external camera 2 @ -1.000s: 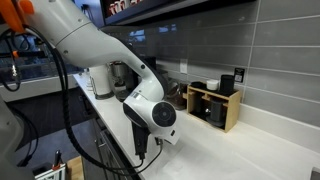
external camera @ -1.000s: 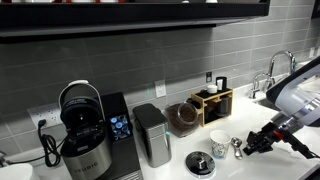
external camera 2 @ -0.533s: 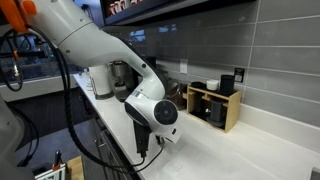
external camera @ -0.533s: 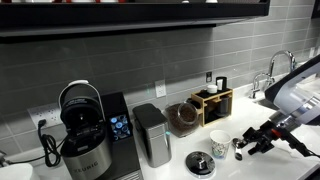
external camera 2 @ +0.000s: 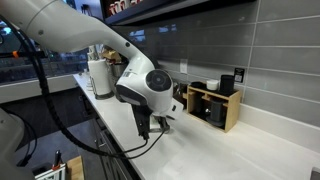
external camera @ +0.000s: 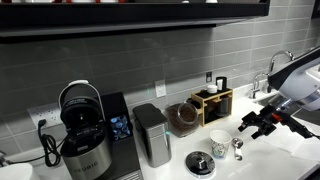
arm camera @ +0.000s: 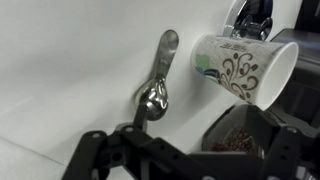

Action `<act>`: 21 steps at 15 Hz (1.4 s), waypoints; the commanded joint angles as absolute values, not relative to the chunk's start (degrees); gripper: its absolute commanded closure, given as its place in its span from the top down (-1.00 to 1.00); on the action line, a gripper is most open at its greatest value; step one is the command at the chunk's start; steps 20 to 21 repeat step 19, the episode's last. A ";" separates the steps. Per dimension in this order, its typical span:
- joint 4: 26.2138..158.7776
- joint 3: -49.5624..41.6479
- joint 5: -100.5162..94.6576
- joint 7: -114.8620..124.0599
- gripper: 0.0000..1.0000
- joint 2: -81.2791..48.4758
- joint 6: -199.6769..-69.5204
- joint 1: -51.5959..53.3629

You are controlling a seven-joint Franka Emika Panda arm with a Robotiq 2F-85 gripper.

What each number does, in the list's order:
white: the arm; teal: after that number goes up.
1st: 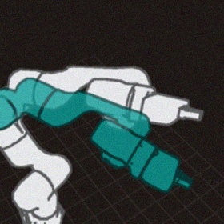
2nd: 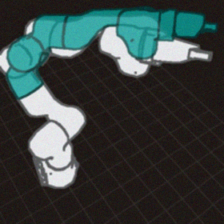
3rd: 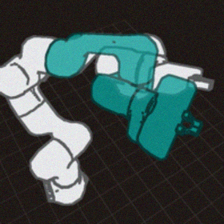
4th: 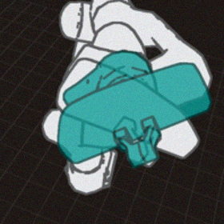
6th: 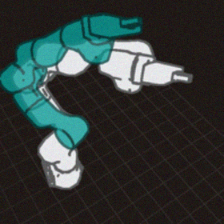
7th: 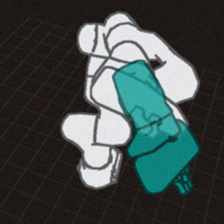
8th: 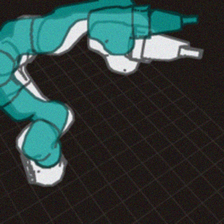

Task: Pick up the silver spoon, scoop some coffee beans and pour the coffee beans into the paper cup on the kitchen counter, put the silver spoon on the kitchen counter

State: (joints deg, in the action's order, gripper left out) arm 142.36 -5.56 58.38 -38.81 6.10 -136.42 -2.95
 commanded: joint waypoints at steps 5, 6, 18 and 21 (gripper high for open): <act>144.80 -0.47 35.08 -18.19 1.00 19.52 -137.16 -2.04; 144.49 -0.01 31.98 -15.76 1.00 20.55 -136.67 -1.69; 142.61 1.64 16.38 -0.83 1.00 23.06 -136.45 1.89; 142.59 1.82 16.18 -0.42 1.00 23.05 -136.45 1.92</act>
